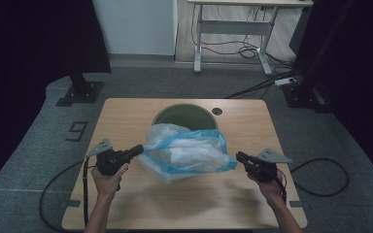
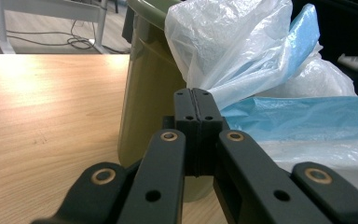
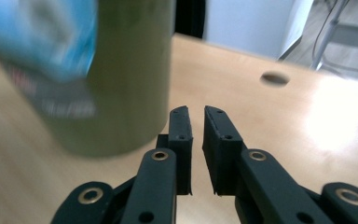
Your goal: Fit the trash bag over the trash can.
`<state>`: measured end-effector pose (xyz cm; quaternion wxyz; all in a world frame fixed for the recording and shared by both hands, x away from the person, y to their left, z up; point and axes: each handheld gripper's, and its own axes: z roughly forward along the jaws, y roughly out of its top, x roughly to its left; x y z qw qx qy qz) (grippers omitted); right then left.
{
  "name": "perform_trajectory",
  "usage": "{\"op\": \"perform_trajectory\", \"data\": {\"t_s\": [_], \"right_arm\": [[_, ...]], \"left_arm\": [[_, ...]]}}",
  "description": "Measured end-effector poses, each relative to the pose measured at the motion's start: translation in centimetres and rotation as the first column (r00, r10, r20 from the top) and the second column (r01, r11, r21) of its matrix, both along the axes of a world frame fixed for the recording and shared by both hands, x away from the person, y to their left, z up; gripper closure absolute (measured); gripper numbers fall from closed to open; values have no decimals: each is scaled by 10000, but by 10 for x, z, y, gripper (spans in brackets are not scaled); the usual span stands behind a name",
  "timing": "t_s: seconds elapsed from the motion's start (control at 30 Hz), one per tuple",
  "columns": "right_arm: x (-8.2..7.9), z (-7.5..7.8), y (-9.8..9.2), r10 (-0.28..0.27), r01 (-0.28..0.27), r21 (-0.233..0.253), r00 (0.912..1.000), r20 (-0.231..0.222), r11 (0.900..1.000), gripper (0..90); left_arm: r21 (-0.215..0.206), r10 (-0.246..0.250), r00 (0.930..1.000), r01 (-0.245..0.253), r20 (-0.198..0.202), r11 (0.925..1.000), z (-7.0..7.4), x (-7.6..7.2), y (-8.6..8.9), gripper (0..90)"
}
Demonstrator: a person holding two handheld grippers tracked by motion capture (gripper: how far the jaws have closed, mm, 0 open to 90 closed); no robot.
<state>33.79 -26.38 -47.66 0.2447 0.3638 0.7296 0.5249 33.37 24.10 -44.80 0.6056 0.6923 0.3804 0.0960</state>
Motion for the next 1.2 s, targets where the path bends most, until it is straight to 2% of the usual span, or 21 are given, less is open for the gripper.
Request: {"op": "perform_trajectory", "data": {"t_s": [0.2,0.27,0.4,0.5,0.63,0.73,0.8,0.87,0.93,0.97,1.03,1.1,1.2], "right_arm": [[10,43,-3,167,-203,442,9967,796,9988,674],[12,56,2,440,-488,516,9949,903,9975,633],[13,71,16,849,-893,456,9921,921,9950,548],[15,74,28,1185,-1211,345,9906,676,9920,521],[18,69,41,1476,-1484,325,9887,272,9884,504],[21,64,45,1567,-1563,638,9876,-26,9857,501],[24,61,45,1720,-1678,1121,9847,-292,9794,500],[25,59,46,1724,-1669,1127,9842,-411,9795,501],[26,56,46,1801,-1724,1259,9822,-529,9770,529],[26,56,46,1829,-1749,1290,9817,-527,9761,581],[25,56,46,1997,-1917,1354,9787,-481,9721,691],[23,58,47,2058,-2023,1109,9784,-208,9730,806],[20,61,49,2004,-2007,745,9796,119,9768,875]], "left_arm": [[53,10,9999,-10,141,10000,5,-1,-1,900],[54,-25,9998,24,205,10000,8,-2,-1,900],[88,-48,9995,45,317,10000,12,-5,-2,899],[29,-14,9990,13,437,10000,16,-7,-2,899],[77,-75,9985,71,540,9999,22,-9,-3,898],[110,-109,9984,103,551,9999,24,-9,-4,899],[112,-118,9985,112,542,9999,24,-9,-4,898],[135,-117,9985,110,539,9998,24,-9,-3,898],[129,-173,9983,167,551,9998,24,-9,-3,897],[168,-234,9980,224,592,9996,25,-9,-3,889],[287,-140,9967,117,802,9995,27,-10,-5,752],[462,113,9941,-163,1081,9988,33,-12,-8,592],[715,240,9896,-344,1418,9968,45,-14,-14,455]]}}
